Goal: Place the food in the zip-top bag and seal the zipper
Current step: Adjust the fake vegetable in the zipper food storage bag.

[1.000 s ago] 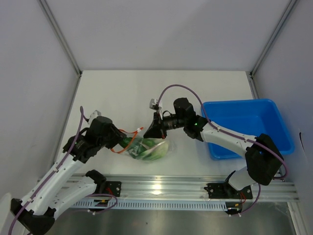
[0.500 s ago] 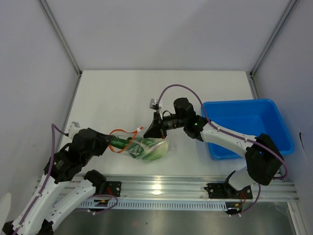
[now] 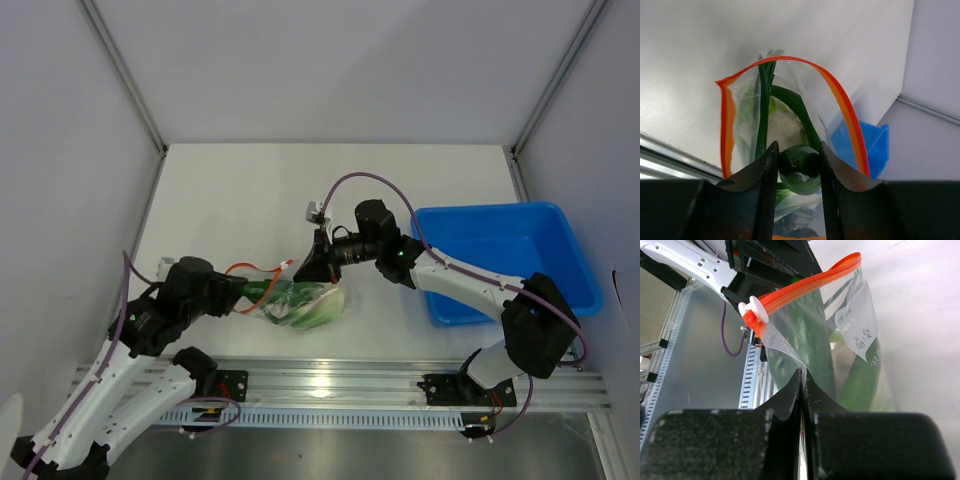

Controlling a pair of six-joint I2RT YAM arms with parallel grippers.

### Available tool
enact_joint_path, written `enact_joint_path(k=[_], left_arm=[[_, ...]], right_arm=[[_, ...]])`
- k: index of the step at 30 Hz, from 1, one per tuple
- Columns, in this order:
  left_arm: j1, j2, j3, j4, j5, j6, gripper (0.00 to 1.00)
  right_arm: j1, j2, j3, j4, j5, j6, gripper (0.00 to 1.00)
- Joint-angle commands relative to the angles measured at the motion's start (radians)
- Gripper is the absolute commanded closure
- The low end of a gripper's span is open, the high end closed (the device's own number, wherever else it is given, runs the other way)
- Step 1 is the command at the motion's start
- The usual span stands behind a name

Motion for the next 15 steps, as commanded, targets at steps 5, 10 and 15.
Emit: enact_joint_path(k=[5,10,15], left_arm=[[0.003,0.031,-0.078,0.151,0.155,-0.102,0.99],[0.01,0.024,-0.109,0.178,0.203,-0.081,0.99],[0.058,0.01,-0.093,0.196,0.206,-0.01,0.99]], right_arm=[[0.014,0.013,0.053,0.034,0.003,0.004,1.0],[0.017,0.021,0.056,0.05,0.007,0.012,1.0],[0.017,0.015,0.059,0.037,0.009,0.006,1.0]])
